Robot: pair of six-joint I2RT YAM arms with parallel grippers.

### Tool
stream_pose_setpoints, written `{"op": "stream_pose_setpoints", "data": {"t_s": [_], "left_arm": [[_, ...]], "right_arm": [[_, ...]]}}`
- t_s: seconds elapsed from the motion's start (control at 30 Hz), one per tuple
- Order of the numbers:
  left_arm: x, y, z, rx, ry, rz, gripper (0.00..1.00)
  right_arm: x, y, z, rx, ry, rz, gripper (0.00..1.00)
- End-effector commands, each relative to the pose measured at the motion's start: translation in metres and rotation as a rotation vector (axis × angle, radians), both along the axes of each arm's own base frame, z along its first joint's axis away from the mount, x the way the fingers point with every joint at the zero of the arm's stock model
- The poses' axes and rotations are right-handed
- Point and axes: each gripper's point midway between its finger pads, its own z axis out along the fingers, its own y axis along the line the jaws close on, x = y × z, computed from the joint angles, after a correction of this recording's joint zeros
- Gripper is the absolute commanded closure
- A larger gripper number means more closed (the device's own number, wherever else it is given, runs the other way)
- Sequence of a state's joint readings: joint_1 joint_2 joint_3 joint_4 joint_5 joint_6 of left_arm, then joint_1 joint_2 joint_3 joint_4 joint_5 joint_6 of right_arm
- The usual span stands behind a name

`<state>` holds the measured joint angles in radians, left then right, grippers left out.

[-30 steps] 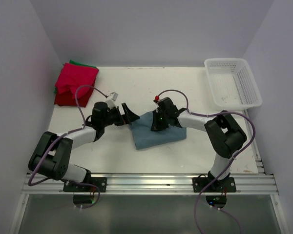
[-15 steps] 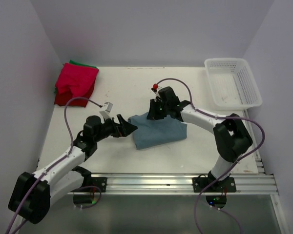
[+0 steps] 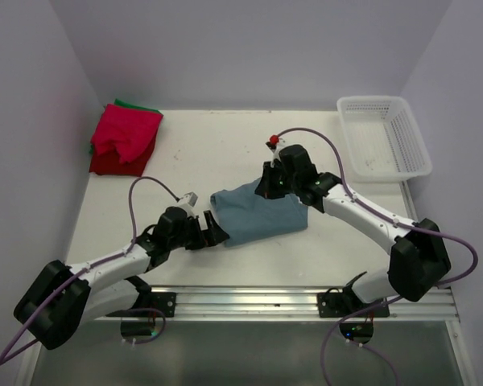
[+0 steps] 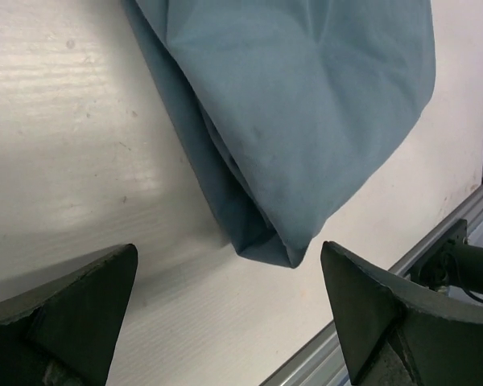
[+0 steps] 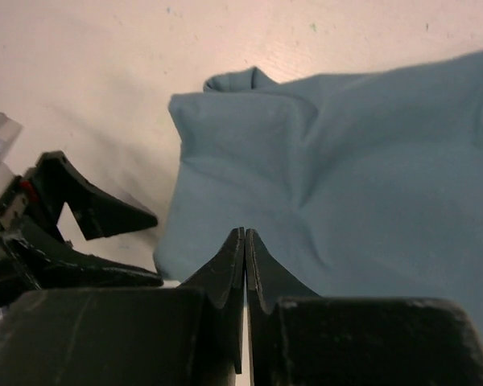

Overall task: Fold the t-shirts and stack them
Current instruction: Neatly place the folded tshirt to the corner

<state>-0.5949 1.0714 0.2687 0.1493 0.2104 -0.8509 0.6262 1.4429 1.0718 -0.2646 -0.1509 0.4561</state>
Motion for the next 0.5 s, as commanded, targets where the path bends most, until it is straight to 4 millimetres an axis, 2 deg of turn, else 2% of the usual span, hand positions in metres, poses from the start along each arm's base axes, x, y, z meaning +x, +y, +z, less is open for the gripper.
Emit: {"op": "stream_pose_setpoints", "data": {"t_s": [0.0,0.2,0.27,0.3,0.33,0.4,0.47], "left_arm": [[0.017,0.006,0.002,0.026,-0.054,0.093,0.00],[0.018,0.008,-0.007,0.003,-0.076,0.130,0.00],[0.014,0.010,-0.020,0.008,-0.050,0.137,0.00],[0.016,0.008,-0.020,-0.007,-0.058,0.140,0.00],[0.012,0.008,-0.029,0.001,-0.029,0.142,0.00],[0.015,0.003,-0.027,-0.035,-0.040,0.141,0.00],[0.013,0.003,-0.036,-0.045,-0.019,0.155,0.00]], "right_arm": [[-0.005,-0.018,-0.009,-0.039,0.009,-0.059,1.00],[-0.013,-0.030,-0.049,-0.114,0.089,-0.097,1.00],[-0.013,-0.030,-0.059,-0.120,0.104,-0.099,1.00],[-0.013,-0.030,-0.070,-0.132,0.122,-0.103,1.00],[-0.013,-0.029,-0.075,-0.135,0.134,-0.103,1.00],[-0.013,-0.029,-0.087,-0.143,0.148,-0.102,1.00],[-0.015,-0.029,-0.104,-0.164,0.180,-0.099,1.00]]}}
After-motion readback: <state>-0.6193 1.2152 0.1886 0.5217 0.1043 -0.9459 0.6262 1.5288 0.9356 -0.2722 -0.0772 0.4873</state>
